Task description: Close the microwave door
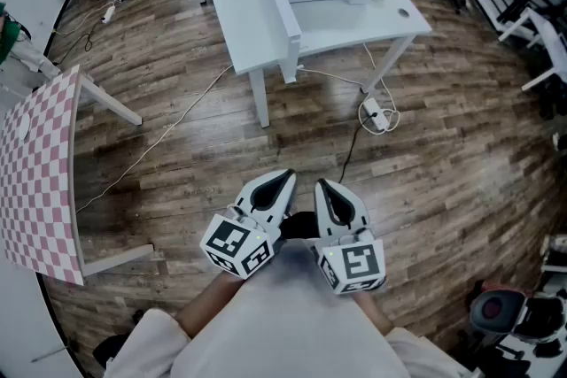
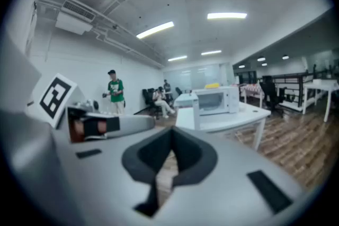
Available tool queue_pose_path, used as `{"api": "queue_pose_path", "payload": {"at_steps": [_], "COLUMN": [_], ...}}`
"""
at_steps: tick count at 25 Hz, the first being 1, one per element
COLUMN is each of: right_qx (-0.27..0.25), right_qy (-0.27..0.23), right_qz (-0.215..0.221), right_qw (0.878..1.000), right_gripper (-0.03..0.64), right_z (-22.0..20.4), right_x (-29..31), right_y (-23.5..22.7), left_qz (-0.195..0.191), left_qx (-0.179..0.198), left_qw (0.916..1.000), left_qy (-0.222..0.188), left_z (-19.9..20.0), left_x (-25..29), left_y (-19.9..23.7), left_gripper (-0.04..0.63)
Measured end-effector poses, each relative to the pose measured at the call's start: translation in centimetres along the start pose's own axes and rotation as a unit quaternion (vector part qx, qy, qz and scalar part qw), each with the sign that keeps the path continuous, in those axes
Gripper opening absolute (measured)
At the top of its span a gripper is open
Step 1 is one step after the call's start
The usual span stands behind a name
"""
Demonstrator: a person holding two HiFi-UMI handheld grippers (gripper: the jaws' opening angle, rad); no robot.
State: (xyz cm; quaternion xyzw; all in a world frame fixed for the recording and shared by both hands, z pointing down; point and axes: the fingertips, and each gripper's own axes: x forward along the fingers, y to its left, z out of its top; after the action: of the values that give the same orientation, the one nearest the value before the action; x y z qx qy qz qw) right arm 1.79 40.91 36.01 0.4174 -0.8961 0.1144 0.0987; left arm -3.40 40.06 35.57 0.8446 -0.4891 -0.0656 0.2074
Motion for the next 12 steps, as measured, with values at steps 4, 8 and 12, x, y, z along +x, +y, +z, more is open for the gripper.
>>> {"api": "queue_pose_path", "payload": {"at_steps": [4, 8, 12], "right_qx": [-0.003, -0.008, 0.008], "right_qy": [-0.003, -0.002, -0.004], "right_qz": [0.001, 0.000, 0.005], "right_qw": [1.000, 1.000, 1.000], "right_gripper": [0.021, 0.023, 0.023], "right_z": [0.07, 0.02, 0.10], "right_x": [-0.28, -0.55, -0.85], "right_y": [-0.07, 0.09, -0.14], "left_qz": [-0.001, -0.002, -0.005], "left_qx": [-0.002, -0.004, -0.004], "left_qw": [1.0000, 1.0000, 0.9999], "left_qy": [-0.003, -0.006, -0.008], "left_z": [-0.03, -0.06, -0.15], "left_x": [-0.09, -0.30, -0.05], "left_y": [-0.25, -0.46, -0.68], "left_gripper": [0.017, 0.017, 0.017]}}
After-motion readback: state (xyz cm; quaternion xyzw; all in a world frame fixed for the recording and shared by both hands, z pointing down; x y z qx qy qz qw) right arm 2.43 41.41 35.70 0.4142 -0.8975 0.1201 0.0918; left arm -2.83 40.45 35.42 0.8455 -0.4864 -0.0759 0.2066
